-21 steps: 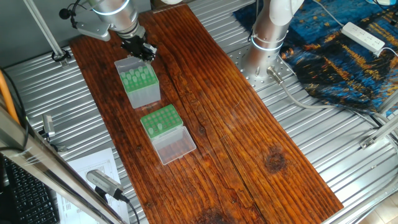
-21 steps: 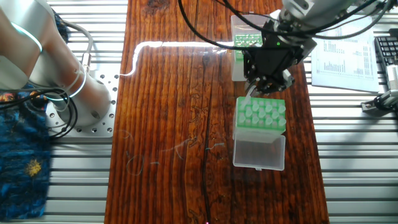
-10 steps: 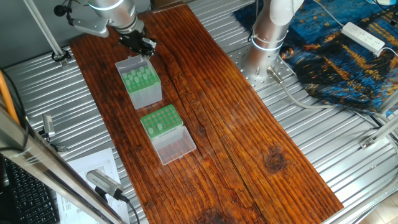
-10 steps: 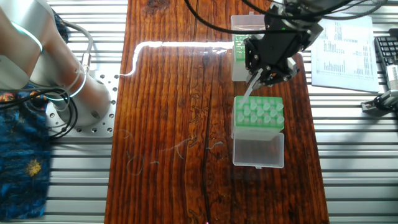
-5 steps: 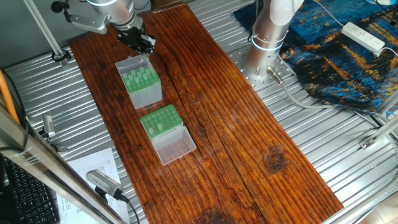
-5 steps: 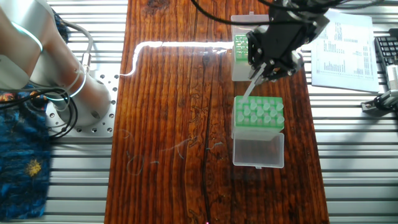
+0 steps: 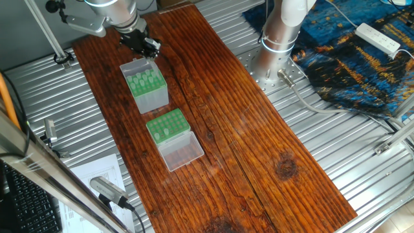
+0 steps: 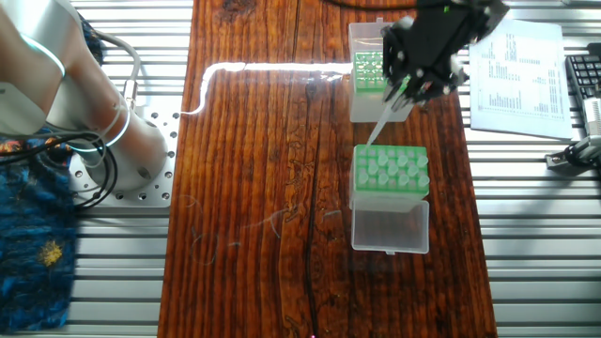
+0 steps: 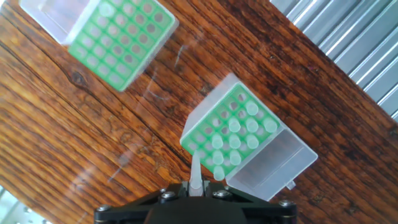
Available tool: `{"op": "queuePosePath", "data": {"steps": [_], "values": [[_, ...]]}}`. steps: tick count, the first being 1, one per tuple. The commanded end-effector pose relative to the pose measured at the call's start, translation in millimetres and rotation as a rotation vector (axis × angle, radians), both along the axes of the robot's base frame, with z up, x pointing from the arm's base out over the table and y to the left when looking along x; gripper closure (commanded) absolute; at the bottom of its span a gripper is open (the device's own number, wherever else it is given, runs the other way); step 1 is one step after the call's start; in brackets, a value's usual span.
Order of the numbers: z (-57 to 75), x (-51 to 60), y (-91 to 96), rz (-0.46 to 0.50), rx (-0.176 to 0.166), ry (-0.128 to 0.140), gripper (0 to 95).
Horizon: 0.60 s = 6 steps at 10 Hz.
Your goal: Transfer all large pipette tips from one holder to another
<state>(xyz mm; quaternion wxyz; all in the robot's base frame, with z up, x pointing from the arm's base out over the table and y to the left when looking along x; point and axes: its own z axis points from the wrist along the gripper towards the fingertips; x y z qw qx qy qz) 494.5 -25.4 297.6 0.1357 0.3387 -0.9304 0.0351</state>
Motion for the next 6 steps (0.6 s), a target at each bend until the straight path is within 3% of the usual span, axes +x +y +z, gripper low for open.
{"op": "queuePosePath", "data": {"steps": [1, 6], "values": [[8.6, -0.4, 13.5, -0.043, 0.007, -0.022, 95.0], [24.8, 4.6, 52.5, -0.112, 0.038, -0.049, 95.0]]}}
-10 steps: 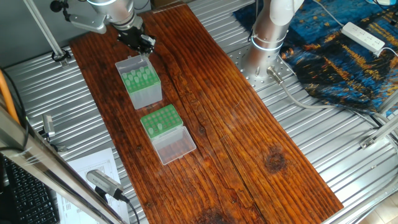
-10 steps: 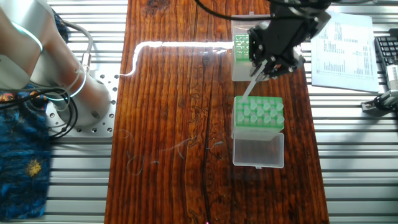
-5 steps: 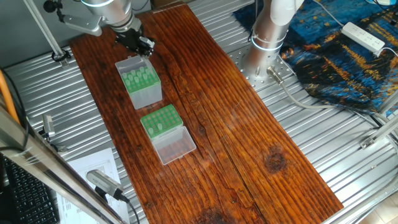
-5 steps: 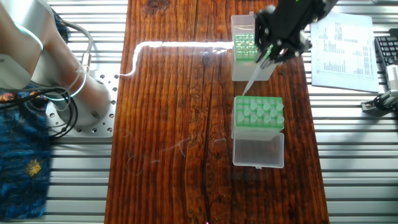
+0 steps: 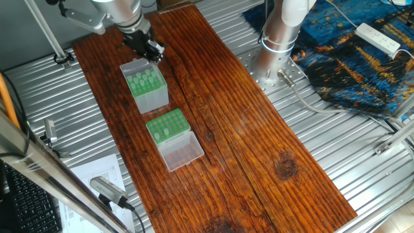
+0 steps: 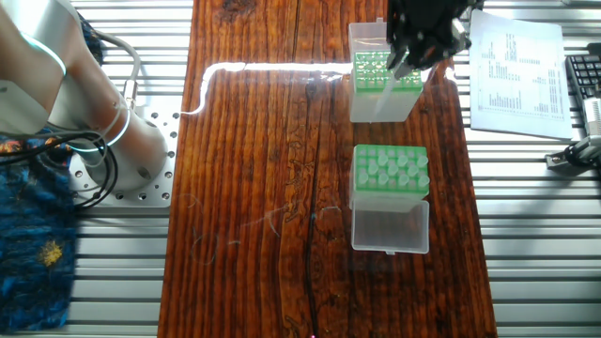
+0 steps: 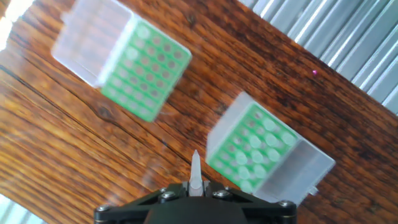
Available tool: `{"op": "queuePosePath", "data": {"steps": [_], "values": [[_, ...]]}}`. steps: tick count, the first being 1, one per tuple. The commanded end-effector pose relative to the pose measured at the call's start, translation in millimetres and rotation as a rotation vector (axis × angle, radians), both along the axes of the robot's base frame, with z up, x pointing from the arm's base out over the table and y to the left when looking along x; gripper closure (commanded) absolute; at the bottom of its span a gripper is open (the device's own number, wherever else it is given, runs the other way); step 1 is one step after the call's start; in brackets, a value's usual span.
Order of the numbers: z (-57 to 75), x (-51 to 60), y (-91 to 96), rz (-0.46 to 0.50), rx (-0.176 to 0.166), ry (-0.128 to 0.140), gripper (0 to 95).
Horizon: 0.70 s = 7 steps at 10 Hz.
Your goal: Transfer all large pipette tips from one holder to another
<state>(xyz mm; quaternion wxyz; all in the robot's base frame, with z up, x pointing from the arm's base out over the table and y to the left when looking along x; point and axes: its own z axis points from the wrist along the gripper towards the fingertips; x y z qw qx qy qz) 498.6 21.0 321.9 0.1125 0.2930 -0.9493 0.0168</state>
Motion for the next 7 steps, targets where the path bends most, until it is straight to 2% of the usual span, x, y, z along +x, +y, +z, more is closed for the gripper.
{"op": "queuePosePath", "data": {"steps": [1, 3, 6, 7], "values": [[-2.2, -4.4, 16.6, -0.047, 0.037, -0.05, 95.0], [-4.2, -7.7, 23.4, -0.067, 0.056, -0.071, 95.0], [-5.7, -7.3, 24.1, -0.084, 0.051, -0.072, 95.0], [-6.3, -7.7, 21.4, -0.079, 0.052, -0.082, 95.0]]}}
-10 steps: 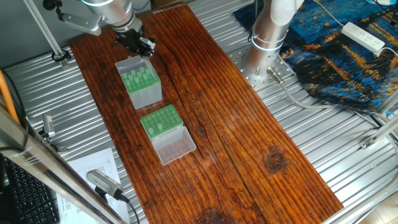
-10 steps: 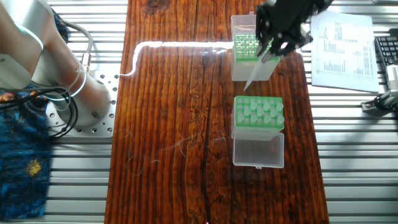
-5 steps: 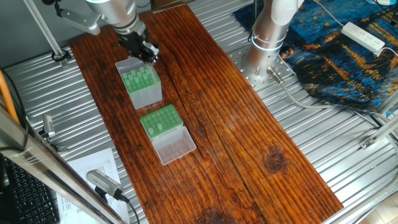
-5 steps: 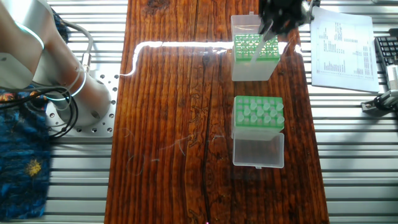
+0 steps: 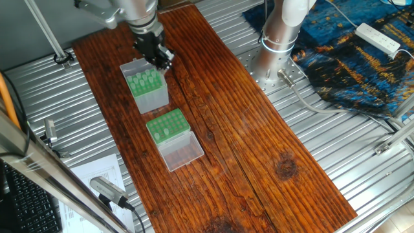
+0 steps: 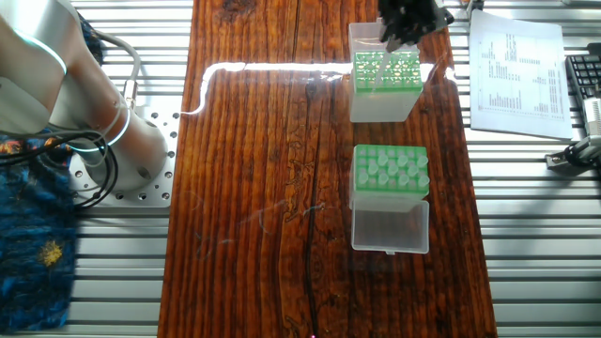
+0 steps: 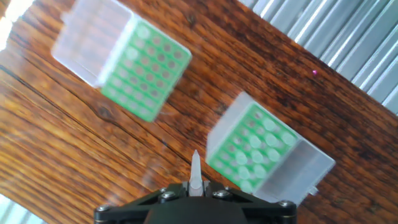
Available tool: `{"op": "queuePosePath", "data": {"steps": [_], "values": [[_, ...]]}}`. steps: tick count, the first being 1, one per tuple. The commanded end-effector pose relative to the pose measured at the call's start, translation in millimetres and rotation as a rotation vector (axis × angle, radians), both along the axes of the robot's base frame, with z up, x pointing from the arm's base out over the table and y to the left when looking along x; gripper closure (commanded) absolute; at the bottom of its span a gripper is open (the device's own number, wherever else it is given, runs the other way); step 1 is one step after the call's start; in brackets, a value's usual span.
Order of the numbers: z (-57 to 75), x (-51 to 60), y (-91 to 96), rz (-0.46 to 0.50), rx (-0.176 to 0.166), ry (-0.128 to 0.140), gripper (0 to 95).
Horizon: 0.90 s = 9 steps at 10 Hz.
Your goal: Transfer all large pipette tips from one holder to another
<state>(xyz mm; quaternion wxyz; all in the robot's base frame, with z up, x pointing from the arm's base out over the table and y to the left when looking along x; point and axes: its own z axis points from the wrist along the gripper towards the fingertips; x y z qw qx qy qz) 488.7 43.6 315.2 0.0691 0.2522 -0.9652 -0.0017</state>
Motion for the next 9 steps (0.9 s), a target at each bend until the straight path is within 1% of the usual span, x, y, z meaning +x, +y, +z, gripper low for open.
{"op": "queuePosePath", "data": {"steps": [1, 2, 3, 4, 5, 7, 8, 9], "values": [[0.2, 1.3, -5.3, 0.017, 0.002, -0.012, 95.0], [0.2, 0.2, -8.8, 0.041, 0.0, -0.02, 95.0], [0.2, 0.2, -8.8, 0.065, -0.015, -0.03, 95.0], [0.2, 0.2, -8.8, 0.087, -0.052, -0.044, 95.0], [0.2, 0.2, -8.8, 0.086, -0.08, -0.061, 95.0], [0.2, 0.2, -8.8, 0.094, -0.056, -0.099, 95.0], [0.2, 0.2, -8.8, 0.104, -0.02, -0.102, 95.0], [0.2, 0.2, -8.8, 0.108, -0.01, -0.103, 95.0]]}}
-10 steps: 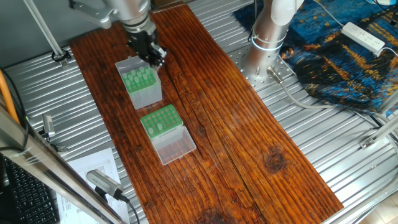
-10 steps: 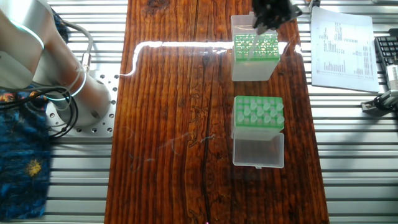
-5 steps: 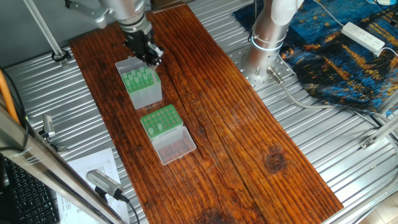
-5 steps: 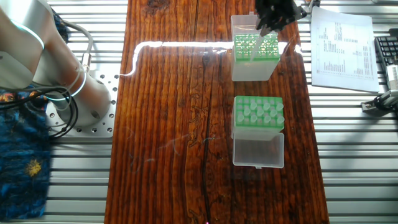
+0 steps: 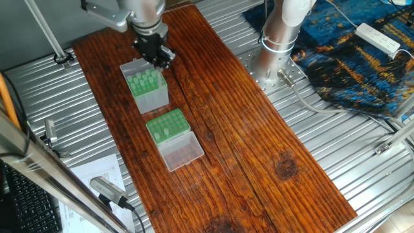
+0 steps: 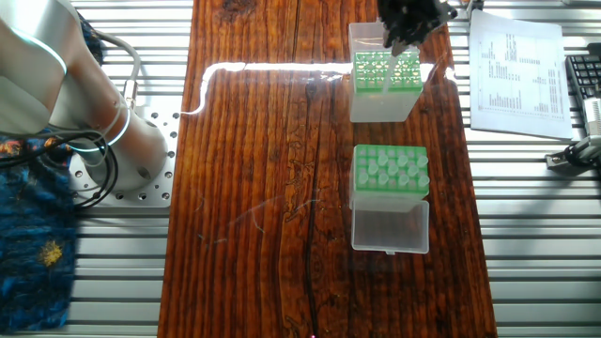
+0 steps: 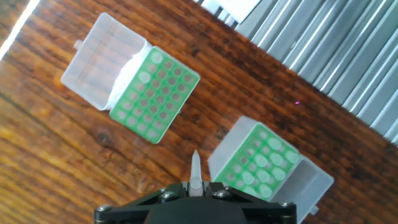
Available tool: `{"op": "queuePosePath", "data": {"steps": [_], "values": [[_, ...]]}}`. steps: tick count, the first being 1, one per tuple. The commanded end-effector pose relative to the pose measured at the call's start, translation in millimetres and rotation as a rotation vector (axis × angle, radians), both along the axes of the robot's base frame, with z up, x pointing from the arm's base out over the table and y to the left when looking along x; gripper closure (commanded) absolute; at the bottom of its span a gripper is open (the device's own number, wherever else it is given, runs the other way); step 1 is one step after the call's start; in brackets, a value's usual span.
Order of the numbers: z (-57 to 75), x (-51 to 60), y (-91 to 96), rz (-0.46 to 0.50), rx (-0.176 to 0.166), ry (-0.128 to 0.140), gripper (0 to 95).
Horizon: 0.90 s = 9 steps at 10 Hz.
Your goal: Transfer all large pipette tips from one holder to another
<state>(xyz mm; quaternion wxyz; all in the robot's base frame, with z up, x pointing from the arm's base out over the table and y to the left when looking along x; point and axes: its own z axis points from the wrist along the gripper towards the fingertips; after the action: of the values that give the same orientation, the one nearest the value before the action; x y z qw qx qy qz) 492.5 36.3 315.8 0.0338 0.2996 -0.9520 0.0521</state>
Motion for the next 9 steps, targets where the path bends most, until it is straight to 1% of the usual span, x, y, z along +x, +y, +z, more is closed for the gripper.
{"op": "queuePosePath", "data": {"steps": [1, 2, 3, 4, 5, 6, 7, 8, 9], "values": [[-0.4, -3.6, -1.5, 0.005, 0.073, -0.006, 95.0], [3.3, -6.2, 2.0, -0.02, 0.072, -0.011, 95.0], [9.0, -10.0, 10.9, -0.049, 0.071, -0.01, 95.0], [15.5, -14.9, 23.6, -0.073, 0.078, -0.015, 95.0], [18.6, -17.4, 32.8, -0.073, 0.097, -0.02, 95.0], [20.8, -19.6, 40.4, -0.079, 0.106, -0.022, 95.0], [23.1, -22.6, 52.0, -0.09, 0.105, -0.029, 95.0], [23.3, -25.6, 61.3, -0.103, 0.095, -0.035, 95.0], [21.7, -28.9, 72.2, -0.123, 0.093, -0.053, 95.0]]}}
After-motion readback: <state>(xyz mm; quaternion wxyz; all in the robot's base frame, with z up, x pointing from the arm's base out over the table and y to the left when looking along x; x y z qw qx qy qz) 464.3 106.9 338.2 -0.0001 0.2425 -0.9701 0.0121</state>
